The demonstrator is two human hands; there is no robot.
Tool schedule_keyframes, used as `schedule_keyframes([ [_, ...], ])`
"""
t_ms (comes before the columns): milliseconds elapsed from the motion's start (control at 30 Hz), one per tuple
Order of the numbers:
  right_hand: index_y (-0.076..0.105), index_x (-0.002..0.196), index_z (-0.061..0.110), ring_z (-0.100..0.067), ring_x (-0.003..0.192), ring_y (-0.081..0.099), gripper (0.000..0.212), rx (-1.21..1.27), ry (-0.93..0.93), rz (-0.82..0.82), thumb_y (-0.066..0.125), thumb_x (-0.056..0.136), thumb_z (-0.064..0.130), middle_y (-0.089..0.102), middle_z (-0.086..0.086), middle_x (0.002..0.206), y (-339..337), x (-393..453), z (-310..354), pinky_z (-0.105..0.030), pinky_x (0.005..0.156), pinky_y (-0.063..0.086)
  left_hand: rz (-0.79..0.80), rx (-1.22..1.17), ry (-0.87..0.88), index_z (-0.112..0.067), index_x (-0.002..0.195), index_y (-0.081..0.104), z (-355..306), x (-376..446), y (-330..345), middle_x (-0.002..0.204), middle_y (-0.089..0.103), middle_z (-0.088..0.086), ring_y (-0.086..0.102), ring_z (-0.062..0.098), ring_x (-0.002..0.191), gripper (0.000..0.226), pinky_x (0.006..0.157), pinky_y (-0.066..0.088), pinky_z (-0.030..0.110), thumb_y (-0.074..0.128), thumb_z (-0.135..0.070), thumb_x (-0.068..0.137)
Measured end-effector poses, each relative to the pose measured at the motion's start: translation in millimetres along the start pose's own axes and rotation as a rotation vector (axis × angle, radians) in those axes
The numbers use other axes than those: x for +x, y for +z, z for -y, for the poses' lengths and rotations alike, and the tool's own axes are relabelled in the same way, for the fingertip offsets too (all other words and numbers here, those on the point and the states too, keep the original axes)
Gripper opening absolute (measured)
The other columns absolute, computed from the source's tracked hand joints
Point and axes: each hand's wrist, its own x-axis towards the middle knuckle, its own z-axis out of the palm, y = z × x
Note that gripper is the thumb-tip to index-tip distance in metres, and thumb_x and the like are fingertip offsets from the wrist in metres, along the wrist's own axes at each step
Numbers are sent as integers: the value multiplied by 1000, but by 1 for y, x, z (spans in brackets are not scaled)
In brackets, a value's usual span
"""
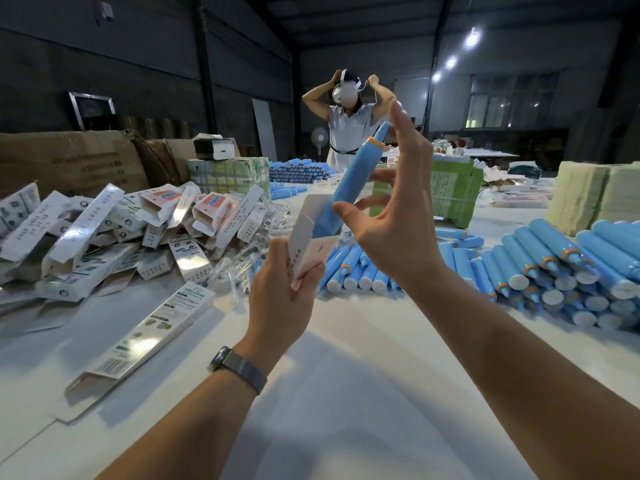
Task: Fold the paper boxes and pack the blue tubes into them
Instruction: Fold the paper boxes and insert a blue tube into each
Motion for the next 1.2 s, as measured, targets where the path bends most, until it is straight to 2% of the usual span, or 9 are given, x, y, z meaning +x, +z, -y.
schedule_keyframes([
  [267, 41, 136, 22, -8, 88, 56, 83, -207, -151, 82, 86, 68, 11, 36, 3, 136, -5, 3, -2, -23, 51, 51, -9, -10, -15, -23, 99, 34, -3, 0, 0, 95, 58, 0, 59, 32, 79, 37, 64, 55, 48, 71, -21, 90],
  [400, 57, 118, 7, -10, 89, 54, 48, -348, -211, 106, 80, 76, 14, 53, -10, 121, -6, 2, -4, -24, 61, 50, -24, -3, -18, -26, 101, 33, -2, -1, 0, 102, 59, 2, 58, 29, 80, 40, 63, 55, 42, 72, -20, 90],
  [500, 65, 108, 6, -20, 86, 59, 24, -424, -252, 180, 70, 86, 12, 65, -5, 105, -2, -8, -8, -39, 65, 53, -22, -3, 3, -31, 101, 31, -2, -2, 2, 99, 57, -1, 58, 27, 78, 39, 58, 50, 31, 68, -26, 90],
  [633, 65, 113, 7, -27, 95, 60, 24, -345, -212, 367, 56, 90, 8, 71, -1, 99, 6, -24, -13, -44, 69, 52, -64, -10, -60, -21, 103, 37, 2, 0, 3, 97, 61, 4, 57, 31, 78, 37, 57, 47, 32, 71, -21, 90],
  [700, 63, 114, 10, -25, 102, 58, 29, -256, -143, 402, 54, 87, 5, 70, 2, 105, 11, -28, -17, -40, 77, 50, -92, -13, -86, -22, 103, 35, 3, 1, 2, 98, 60, 5, 57, 31, 80, 39, 59, 48, 35, 72, -21, 90],
  [900, 61, 99, 18, -10, 79, 58, 28, -47, 381, -4, 51, 83, -3, 64, 5, 88, 34, -14, -74, -12, 70, 46, -151, -32, -95, -31, 102, 30, 9, -2, 5, 103, 56, 0, 56, 30, 87, 43, 66, 49, 40, 70, -22, 92],
  [1067, 55, 134, 21, -28, 124, 50, 49, -689, 537, 650, 54, 88, 5, 59, -7, 132, 58, -8, -156, -40, 100, 46, -208, -34, -93, -28, 110, 33, 17, -1, 9, 106, 57, 0, 55, 26, 89, 38, 67, 43, 35, 67, -28, 93],
  [1133, 52, 137, 27, -32, 125, 49, 51, -829, 512, 859, 53, 89, 9, 55, -8, 137, 68, -2, -171, -41, 99, 47, -225, -42, -60, -28, 110, 34, 17, -1, 9, 104, 53, -5, 54, 23, 89, 35, 65, 44, 33, 63, -33, 91],
  [1200, 61, 127, 27, -31, 115, 56, 42, -860, 481, 879, 55, 89, 12, 60, -9, 129, 75, 4, -177, -36, 92, 49, -218, -47, -47, -28, 110, 33, 19, 0, 9, 104, 53, -6, 54, 23, 90, 35, 65, 48, 35, 61, -35, 90],
])
